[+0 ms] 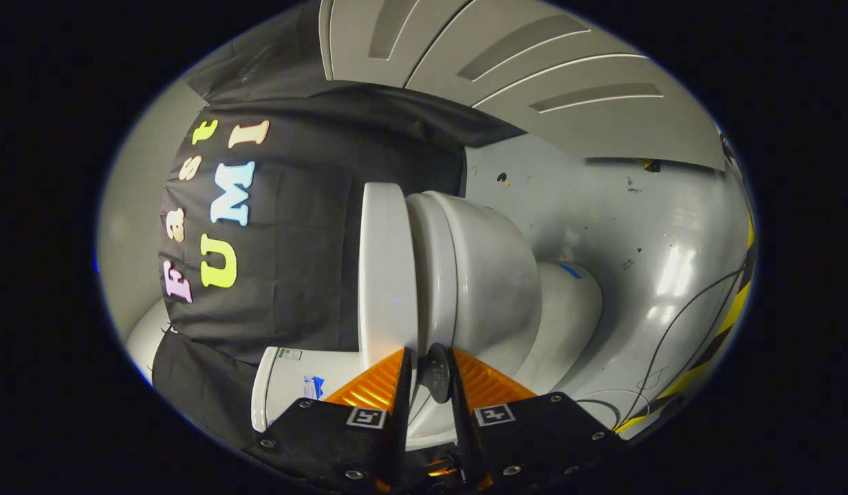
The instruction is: Open the toilet lid.
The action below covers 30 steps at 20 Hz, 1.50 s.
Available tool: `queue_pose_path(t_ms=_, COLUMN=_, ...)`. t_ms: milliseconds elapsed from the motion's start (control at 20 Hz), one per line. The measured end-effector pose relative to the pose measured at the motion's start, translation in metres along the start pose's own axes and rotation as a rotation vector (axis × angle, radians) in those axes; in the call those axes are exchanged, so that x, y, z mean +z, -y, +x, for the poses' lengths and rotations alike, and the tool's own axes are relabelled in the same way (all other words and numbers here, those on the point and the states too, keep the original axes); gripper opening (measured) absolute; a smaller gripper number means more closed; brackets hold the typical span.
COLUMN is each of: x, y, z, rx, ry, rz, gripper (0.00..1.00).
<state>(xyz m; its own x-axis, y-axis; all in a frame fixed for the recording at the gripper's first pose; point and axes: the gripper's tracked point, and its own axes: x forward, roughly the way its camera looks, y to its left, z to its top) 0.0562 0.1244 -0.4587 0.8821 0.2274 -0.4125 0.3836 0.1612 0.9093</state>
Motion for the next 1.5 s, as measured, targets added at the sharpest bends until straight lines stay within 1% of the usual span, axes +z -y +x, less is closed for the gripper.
queue_pose_path(t_ms=100, x=0.003, y=-0.001, z=-0.001, rx=0.01, ry=0.004, rz=0.018, gripper=0.13)
queue_pose_path(t_ms=150, x=0.002, y=-0.001, z=-0.003, rx=0.009, ry=0.008, rz=0.015, gripper=0.1)
queue_pose_path(t_ms=350, x=0.003, y=-0.003, z=-0.002, rx=0.011, ry=0.021, rz=-0.005, gripper=0.02)
queue_pose_path(t_ms=450, x=0.002, y=-0.004, z=-0.003, rx=0.002, ry=0.022, rz=-0.026, gripper=0.0)
queue_pose_path(t_ms=650, x=0.001, y=-0.005, z=-0.003, rx=-0.05, ry=0.03, rz=-0.106, gripper=0.0)
queue_pose_path(t_ms=900, x=0.004, y=-0.009, z=-0.008, rx=-0.117, ry=0.041, rz=-0.145, gripper=0.0)
queue_pose_path(t_ms=1000, x=0.003, y=-0.017, z=-0.013, rx=-0.127, ry=0.061, rz=-0.147, gripper=0.0)
queue_pose_path(t_ms=1200, x=0.0, y=-0.024, z=-0.016, rx=-0.186, ry=0.082, rz=-0.2, gripper=0.0)
queue_pose_path(t_ms=1400, x=0.001, y=-0.037, z=-0.024, rx=-0.192, ry=0.107, rz=-0.214, gripper=0.0)
queue_pose_path(t_ms=1500, x=-0.001, y=-0.04, z=-0.025, rx=-0.215, ry=0.113, rz=-0.234, gripper=0.0)
